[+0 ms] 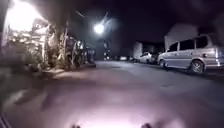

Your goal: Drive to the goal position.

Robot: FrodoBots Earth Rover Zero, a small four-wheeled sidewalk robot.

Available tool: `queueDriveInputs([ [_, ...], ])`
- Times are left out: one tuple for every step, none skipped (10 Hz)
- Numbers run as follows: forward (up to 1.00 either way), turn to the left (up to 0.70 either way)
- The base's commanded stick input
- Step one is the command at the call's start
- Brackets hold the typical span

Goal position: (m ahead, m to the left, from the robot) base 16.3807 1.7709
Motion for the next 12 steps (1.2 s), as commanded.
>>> queueDriveInputs([
  [1.0, 0.0],
  [1.0, 0.0],
  [1.0, 0.0],
  [1.0, 0.0],
  [1.0, 0.0],
  [1.0, 0.0],
  [1.0, 0.0],
  [1.0, 0.0],
  [1.0, 0.0],
  [1.0, 0.0],
  [1.0, 0.0],
  [1.0, 0.0],
])
